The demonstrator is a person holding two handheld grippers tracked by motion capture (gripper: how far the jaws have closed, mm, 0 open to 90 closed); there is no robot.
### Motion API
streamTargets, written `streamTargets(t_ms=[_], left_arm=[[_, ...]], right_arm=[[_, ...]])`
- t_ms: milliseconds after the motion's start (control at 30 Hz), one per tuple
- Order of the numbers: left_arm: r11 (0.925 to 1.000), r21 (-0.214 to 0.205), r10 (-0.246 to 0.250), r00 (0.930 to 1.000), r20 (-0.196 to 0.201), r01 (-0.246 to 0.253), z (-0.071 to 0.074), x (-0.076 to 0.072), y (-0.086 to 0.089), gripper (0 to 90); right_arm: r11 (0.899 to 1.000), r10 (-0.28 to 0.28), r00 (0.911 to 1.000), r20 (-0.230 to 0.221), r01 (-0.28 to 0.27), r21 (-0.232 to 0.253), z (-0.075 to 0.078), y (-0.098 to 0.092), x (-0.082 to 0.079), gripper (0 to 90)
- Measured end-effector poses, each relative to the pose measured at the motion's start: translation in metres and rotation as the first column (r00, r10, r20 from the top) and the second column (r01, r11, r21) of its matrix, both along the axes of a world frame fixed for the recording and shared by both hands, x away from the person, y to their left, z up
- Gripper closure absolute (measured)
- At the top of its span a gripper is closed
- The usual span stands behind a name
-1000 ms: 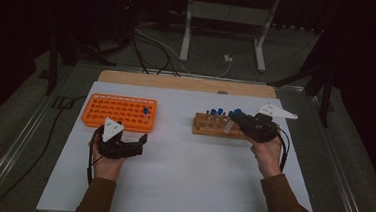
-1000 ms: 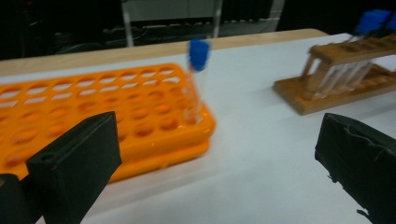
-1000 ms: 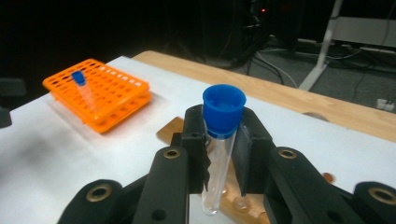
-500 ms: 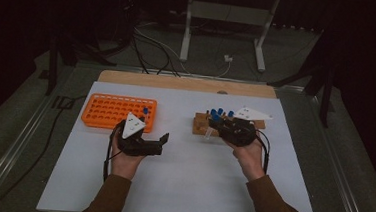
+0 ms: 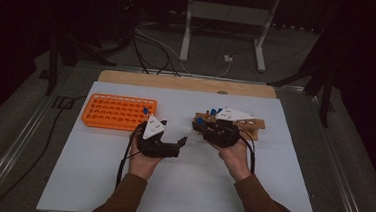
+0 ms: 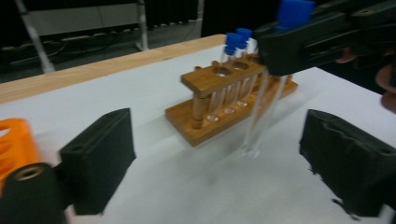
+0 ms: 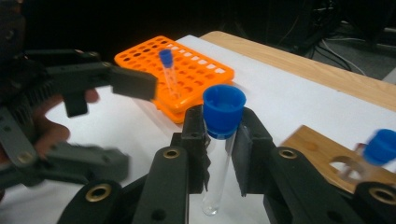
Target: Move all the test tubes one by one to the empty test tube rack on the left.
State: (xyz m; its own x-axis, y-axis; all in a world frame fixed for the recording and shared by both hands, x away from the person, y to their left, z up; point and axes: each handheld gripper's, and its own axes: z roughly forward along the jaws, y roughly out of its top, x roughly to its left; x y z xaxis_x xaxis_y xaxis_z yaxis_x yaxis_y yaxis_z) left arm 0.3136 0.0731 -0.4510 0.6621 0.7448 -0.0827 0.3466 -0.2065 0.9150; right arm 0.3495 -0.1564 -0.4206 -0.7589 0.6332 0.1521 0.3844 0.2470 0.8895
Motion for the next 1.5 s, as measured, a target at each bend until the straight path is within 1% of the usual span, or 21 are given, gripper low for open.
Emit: streamTargets(t_ms=[67,133,267,367,433,467,767,867,933,1000,1100,1167,1233,1267,1300,1400,1467,1500], left_arm=[[0.9999,0.007,-0.013,0.9999,-0.005,0.013,-0.001,0.001,-0.005,17.7],[0.9996,0.001,-0.026,0.9996,-0.008,0.026,-0.002,0.001,-0.008,22.4],[0.9992,-0.01,-0.04,0.9989,-0.025,0.04,-0.004,0.003,-0.011,31.2],[0.9991,-0.003,-0.042,0.9988,-0.024,0.042,-0.005,0.003,-0.013,36.9],[0.9992,-0.004,-0.04,0.9989,-0.025,0.04,-0.006,0.004,-0.014,43.7],[0.9992,-0.004,-0.041,0.9989,-0.024,0.04,-0.006,0.004,-0.014,45.3],[0.9974,0.009,-0.071,0.9974,-0.009,0.071,-0.007,0.003,-0.015,73.6],[0.9975,0.012,-0.07,0.9975,-0.006,0.07,-0.007,0.003,-0.015,76.7],[0.9975,0.013,-0.07,0.9975,-0.002,0.07,-0.007,0.002,-0.016,77.2],[0.9974,0.017,-0.07,0.9976,-0.004,0.07,-0.008,0.003,-0.016,77.4],[0.9977,0.025,-0.063,0.998,-0.009,0.064,-0.009,0.004,-0.015,77.4],[0.9981,0.026,-0.056,0.9984,-0.01,0.056,-0.009,0.005,-0.013,77.5],[0.9984,0.028,-0.049,0.9987,-0.01,0.05,-0.01,0.006,-0.01,77.5],[0.9987,0.026,-0.044,0.999,-0.012,0.044,-0.01,0.006,-0.008,77.5],[0.9989,0.022,-0.041,0.9991,-0.013,0.041,-0.01,0.007,-0.007,77.5],[0.9992,0.024,-0.03,0.9995,-0.013,0.03,-0.01,0.008,-0.002,77.5],[0.9993,0.029,-0.021,0.9997,-0.012,0.021,-0.01,0.008,0.001,77.5],[0.9994,0.03,-0.017,0.9998,-0.011,0.017,-0.009,0.008,0.003,77.5]], right_arm=[[1.0,0.01,0.9999,0.0,-0.01,0.0,0.0,0.005,-0.001,76.2],[1.0,0.021,0.9998,0.001,-0.021,-0.002,0.0,0.009,-0.002,76.2],[0.999,0.043,0.9991,0.001,-0.043,-0.005,0.0,0.017,-0.004,76.1],[0.999,0.053,0.9986,0.003,-0.053,-0.008,0.0,0.021,-0.005,76.1],[0.998,0.059,0.9983,0.001,-0.059,-0.009,-0.001,0.022,-0.006,76.1],[0.998,0.061,0.9981,0.0,-0.061,-0.011,-0.001,0.023,-0.006,76.1],[0.997,0.078,0.997,-0.006,-0.078,-0.017,-0.003,0.027,-0.007,76.1],[0.996,0.087,0.9962,-0.005,-0.087,-0.021,-0.003,0.028,-0.007,76.0],[0.996,0.086,0.9962,-0.008,-0.087,-0.016,-0.003,0.027,-0.007,75.5],[0.996,0.085,0.9963,-0.013,-0.085,-0.002,-0.003,0.026,-0.006,71.2],[0.996,0.086,0.9962,-0.013,-0.086,0.025,-0.001,0.021,-0.005,61.7],[0.995,0.089,0.996,-0.012,-0.088,0.036,0.0,0.017,-0.004,54.9],[0.995,0.085,0.9963,-0.017,-0.084,0.047,0.001,0.014,-0.004,45.7],[0.996,0.08,0.9965,-0.021,-0.079,0.05,0.001,0.012,-0.003,42.5],[0.996,0.078,0.9968,-0.016,-0.077,0.046,0.001,0.01,-0.004,38.8],[0.997,0.063,0.998,-0.006,-0.063,0.044,0.001,0.005,-0.004,24.9],[0.998,0.043,0.9991,0.0,-0.043,0.036,0.0,0.003,-0.004,16.3],[0.999,0.031,0.9995,0.004,-0.031,0.026,-0.001,0.001,-0.005,14.2]])
